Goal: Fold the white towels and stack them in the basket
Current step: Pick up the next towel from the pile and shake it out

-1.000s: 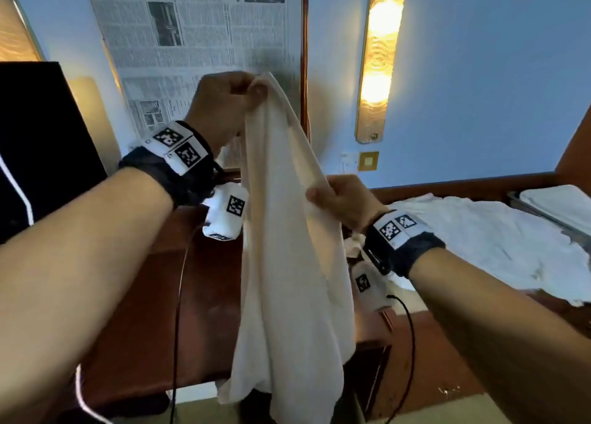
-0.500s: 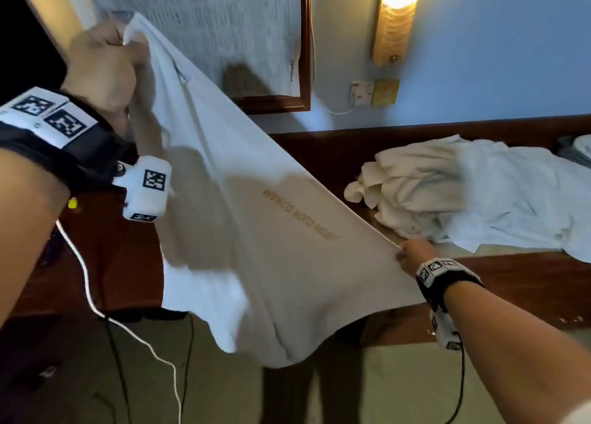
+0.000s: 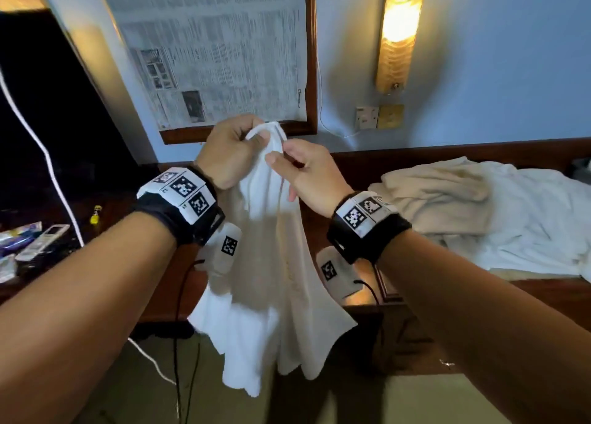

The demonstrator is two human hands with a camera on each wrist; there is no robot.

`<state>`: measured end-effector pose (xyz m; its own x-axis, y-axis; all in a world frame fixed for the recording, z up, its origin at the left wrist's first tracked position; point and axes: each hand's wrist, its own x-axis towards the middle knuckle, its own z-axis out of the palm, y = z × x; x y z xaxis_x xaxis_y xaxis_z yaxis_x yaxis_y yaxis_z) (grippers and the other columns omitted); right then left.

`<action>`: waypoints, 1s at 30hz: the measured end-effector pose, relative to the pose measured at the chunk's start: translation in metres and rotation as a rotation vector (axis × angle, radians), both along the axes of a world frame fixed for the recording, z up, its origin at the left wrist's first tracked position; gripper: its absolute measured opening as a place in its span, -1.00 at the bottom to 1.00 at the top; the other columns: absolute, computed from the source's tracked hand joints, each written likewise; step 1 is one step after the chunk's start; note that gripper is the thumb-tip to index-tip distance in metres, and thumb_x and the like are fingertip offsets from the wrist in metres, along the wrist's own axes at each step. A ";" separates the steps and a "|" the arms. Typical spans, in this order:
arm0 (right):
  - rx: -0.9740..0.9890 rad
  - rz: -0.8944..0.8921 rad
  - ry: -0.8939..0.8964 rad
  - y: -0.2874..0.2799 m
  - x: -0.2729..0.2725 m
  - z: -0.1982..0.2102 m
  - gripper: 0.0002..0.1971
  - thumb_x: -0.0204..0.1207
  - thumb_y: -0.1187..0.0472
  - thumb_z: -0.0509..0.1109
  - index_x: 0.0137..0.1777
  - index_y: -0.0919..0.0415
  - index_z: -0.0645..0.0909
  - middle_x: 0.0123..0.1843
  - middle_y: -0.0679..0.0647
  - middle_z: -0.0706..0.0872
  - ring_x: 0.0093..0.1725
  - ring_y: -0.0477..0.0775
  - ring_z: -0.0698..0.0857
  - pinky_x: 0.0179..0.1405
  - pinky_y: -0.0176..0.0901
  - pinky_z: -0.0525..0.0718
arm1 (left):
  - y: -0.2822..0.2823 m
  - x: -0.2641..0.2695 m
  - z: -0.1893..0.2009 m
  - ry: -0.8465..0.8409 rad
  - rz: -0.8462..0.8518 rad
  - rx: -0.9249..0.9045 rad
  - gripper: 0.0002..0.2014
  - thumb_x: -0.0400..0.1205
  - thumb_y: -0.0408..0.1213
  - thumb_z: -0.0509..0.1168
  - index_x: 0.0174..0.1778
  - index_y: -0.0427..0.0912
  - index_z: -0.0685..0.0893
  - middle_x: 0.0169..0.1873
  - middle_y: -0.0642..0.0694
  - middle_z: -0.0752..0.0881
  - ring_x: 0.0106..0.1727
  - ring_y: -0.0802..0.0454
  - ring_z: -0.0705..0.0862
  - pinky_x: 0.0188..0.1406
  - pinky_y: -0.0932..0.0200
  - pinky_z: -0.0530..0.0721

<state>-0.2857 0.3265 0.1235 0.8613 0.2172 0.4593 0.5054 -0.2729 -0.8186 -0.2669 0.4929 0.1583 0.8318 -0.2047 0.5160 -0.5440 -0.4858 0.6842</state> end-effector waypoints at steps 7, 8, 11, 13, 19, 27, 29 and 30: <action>0.131 -0.020 0.088 0.019 0.001 0.036 -0.69 0.66 0.30 0.38 -0.29 0.40 0.46 -0.55 -0.06 0.34 -0.66 -0.07 0.36 -0.63 -0.27 0.32 | 0.018 -0.004 0.024 -0.059 -0.037 -0.034 -0.61 0.74 -0.35 0.27 -0.39 0.10 0.60 -0.55 0.28 0.55 -0.48 0.33 0.43 -0.42 0.37 0.37; 0.124 0.008 0.105 0.021 -0.001 0.030 -0.70 0.68 0.30 0.36 -0.28 0.41 0.47 -0.58 -0.12 0.36 -0.66 -0.09 0.36 -0.63 -0.25 0.32 | 0.022 -0.003 0.027 -0.068 -0.025 -0.035 -0.64 0.73 -0.32 0.28 -0.39 0.07 0.55 -0.56 0.26 0.53 -0.48 0.31 0.41 -0.42 0.33 0.36; -0.097 0.065 0.131 0.019 -0.005 -0.018 -0.75 0.68 0.24 0.37 -0.15 0.44 0.63 -0.48 -0.07 0.67 -0.51 -0.20 0.56 -0.54 -0.17 0.52 | 0.042 0.000 0.034 -0.075 0.027 -0.052 -0.72 0.66 -0.21 0.27 -0.40 0.01 0.48 -0.47 0.09 0.48 -0.41 0.13 0.42 -0.41 0.21 0.35; -0.276 0.014 0.169 0.008 -0.004 -0.066 -0.74 0.64 0.14 0.41 -0.12 0.38 0.70 -0.28 0.16 0.78 -0.32 -0.07 0.65 -0.30 0.06 0.67 | 0.060 0.001 0.037 -0.070 0.064 -0.057 -0.74 0.62 -0.18 0.27 -0.39 -0.01 0.45 -0.44 -0.01 0.45 -0.41 0.11 0.41 -0.40 0.18 0.33; -0.503 -0.206 0.462 -0.056 -0.042 -0.182 -0.56 0.65 0.02 0.40 -0.45 0.10 0.44 -0.50 -0.08 0.43 -0.48 -0.10 0.38 -0.40 -0.10 0.36 | 0.116 0.004 0.032 -0.009 0.094 -0.042 -0.75 0.64 -0.17 0.30 -0.38 0.00 0.50 -0.62 0.12 0.50 -0.58 0.18 0.41 -0.56 0.24 0.29; -0.811 -0.559 0.860 -0.116 -0.098 -0.247 -0.81 0.67 0.06 0.35 -0.02 0.14 0.73 -0.07 0.15 0.73 0.04 0.23 0.74 -0.11 -0.15 0.55 | 0.163 0.000 0.023 0.027 0.156 -0.178 -0.74 0.64 -0.13 0.30 -0.39 0.04 0.57 -0.73 0.10 0.45 -0.71 0.15 0.34 -0.74 0.30 0.18; -0.849 -0.657 0.929 -0.120 -0.109 -0.254 -0.86 0.64 0.13 0.37 -0.12 0.09 0.71 -0.02 0.19 0.78 0.02 0.26 0.76 -0.13 -0.17 0.55 | 0.170 0.001 0.023 0.034 0.159 -0.181 -0.78 0.64 -0.10 0.31 -0.35 0.04 0.58 -0.73 0.10 0.47 -0.70 0.14 0.35 -0.72 0.26 0.18; -0.858 -0.683 0.942 -0.117 -0.110 -0.256 -0.87 0.62 0.17 0.37 -0.13 0.11 0.71 0.01 0.22 0.80 0.02 0.27 0.76 -0.13 -0.16 0.56 | 0.170 0.000 0.023 0.037 0.140 -0.179 -0.77 0.65 -0.10 0.32 -0.34 0.03 0.56 -0.73 0.09 0.46 -0.71 0.14 0.34 -0.73 0.27 0.16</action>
<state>-0.3959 0.2095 -0.1320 0.8109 -0.4405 -0.3852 -0.5468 -0.8049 -0.2306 -0.2673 0.6625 0.1811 0.8648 0.0061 0.5022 -0.4526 -0.4240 0.7845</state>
